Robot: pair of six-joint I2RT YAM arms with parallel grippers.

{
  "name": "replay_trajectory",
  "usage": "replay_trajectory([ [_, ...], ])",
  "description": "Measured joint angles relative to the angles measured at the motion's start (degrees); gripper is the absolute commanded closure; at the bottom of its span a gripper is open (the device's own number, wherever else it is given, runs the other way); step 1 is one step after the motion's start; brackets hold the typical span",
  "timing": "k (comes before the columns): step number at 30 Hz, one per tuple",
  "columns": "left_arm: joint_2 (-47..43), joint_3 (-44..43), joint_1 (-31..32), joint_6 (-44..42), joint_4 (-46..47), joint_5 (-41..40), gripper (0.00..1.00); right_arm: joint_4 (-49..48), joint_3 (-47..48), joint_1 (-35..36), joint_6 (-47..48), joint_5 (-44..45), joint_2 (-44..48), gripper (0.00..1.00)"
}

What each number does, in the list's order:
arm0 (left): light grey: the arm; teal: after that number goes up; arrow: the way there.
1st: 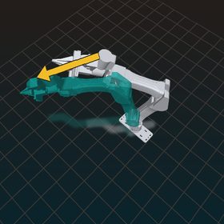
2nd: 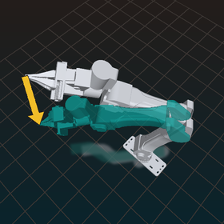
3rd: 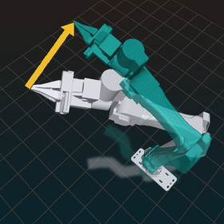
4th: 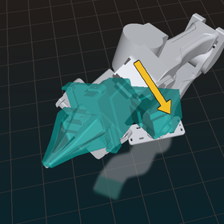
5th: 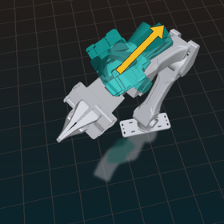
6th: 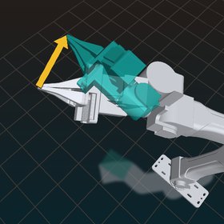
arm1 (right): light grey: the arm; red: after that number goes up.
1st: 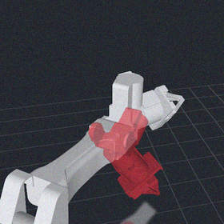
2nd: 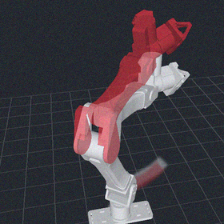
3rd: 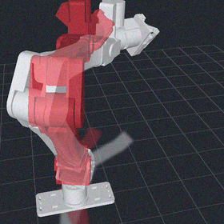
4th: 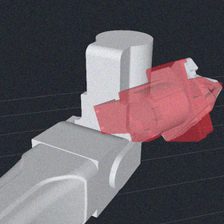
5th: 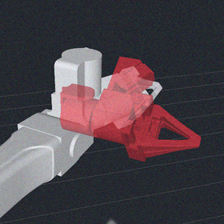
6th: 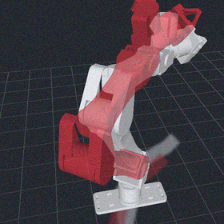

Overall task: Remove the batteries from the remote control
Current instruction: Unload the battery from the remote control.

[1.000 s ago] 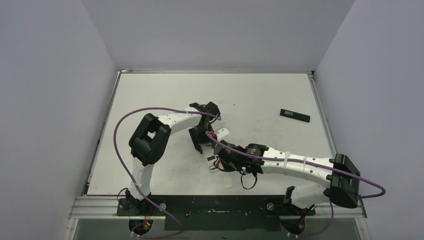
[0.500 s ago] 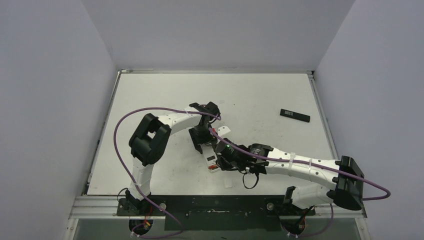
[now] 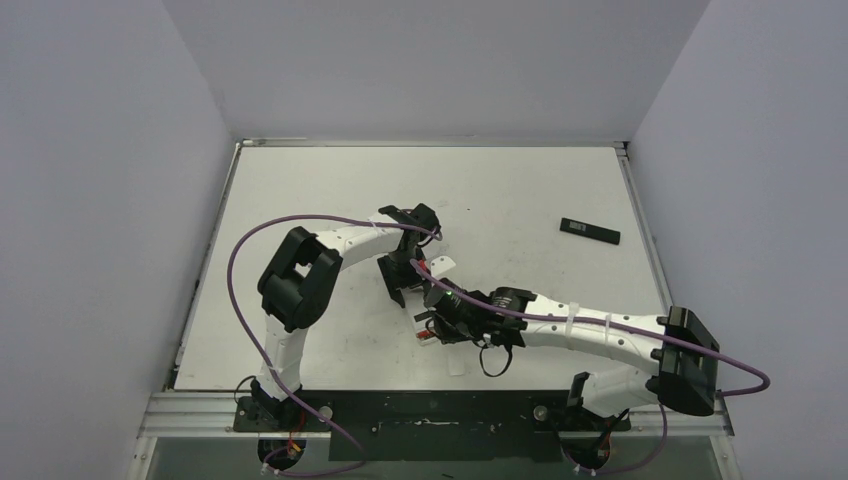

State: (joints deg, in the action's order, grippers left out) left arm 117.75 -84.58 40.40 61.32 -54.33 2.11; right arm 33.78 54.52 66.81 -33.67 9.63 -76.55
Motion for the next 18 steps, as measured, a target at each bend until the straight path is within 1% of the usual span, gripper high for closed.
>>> replay_trajectory([
  [12,0.0,0.0,0.0,0.0,0.0,0.02,1.0,0.9,-0.5,0.0,0.22,0.92,-0.37,0.95],
  [18,0.0,0.0,0.0,0.0,-0.02,0.02,1.0,0.66,-1.84,0.0,0.2,0.96,-2.21,0.95],
])
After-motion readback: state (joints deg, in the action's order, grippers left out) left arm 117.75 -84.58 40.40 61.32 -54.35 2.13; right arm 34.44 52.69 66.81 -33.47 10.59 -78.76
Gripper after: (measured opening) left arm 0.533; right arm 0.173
